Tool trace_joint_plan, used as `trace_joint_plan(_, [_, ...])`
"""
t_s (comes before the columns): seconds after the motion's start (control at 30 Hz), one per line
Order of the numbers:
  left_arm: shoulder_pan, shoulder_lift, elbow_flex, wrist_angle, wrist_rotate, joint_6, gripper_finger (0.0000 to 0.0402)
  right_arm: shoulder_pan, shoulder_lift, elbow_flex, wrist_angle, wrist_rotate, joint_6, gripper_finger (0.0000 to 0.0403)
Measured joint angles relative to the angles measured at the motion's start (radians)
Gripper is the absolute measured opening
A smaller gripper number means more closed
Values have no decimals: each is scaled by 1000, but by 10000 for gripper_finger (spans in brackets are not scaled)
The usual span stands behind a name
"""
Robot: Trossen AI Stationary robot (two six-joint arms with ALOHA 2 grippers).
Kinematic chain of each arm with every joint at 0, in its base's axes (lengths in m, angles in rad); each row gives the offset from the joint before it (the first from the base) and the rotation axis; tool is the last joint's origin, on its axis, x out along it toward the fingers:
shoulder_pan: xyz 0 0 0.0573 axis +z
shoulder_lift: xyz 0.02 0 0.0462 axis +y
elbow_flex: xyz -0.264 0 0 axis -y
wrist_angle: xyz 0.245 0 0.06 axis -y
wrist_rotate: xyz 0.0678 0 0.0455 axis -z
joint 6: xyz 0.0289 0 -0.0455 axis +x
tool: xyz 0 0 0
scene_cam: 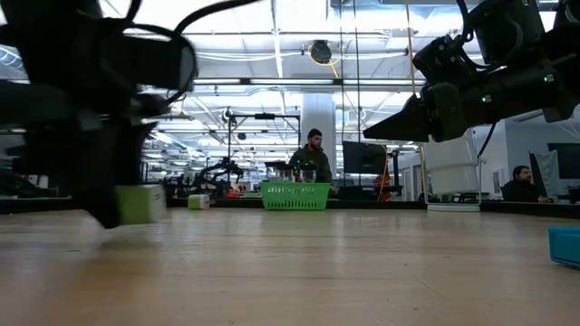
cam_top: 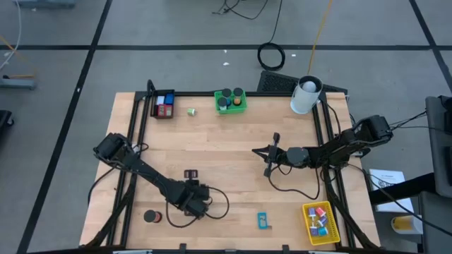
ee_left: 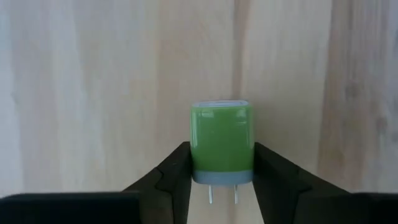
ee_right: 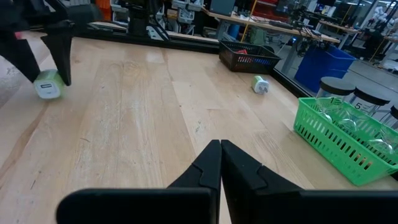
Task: Pick & Place Office items
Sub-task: Put the bottom green charger adapter into the yellow basket
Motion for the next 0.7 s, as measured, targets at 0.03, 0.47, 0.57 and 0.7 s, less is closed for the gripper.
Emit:
trace_joint_plan(0.03, [1,0,-3,35,-13,16,136,0,0,0,0,0,0,4])
trace_joint_plan(0.47, [177,-69,-320,960,100,451,138,0,1,1,50,-2,0,4])
trace_joint_plan(0.57, [257,-101,-399,1188,208,503,139,1,1,0,66,-3,0,4])
trace_joint_plan(0.7, [351,-99,-467,1372,330,527,139,8,1,0,102,-4,0,4])
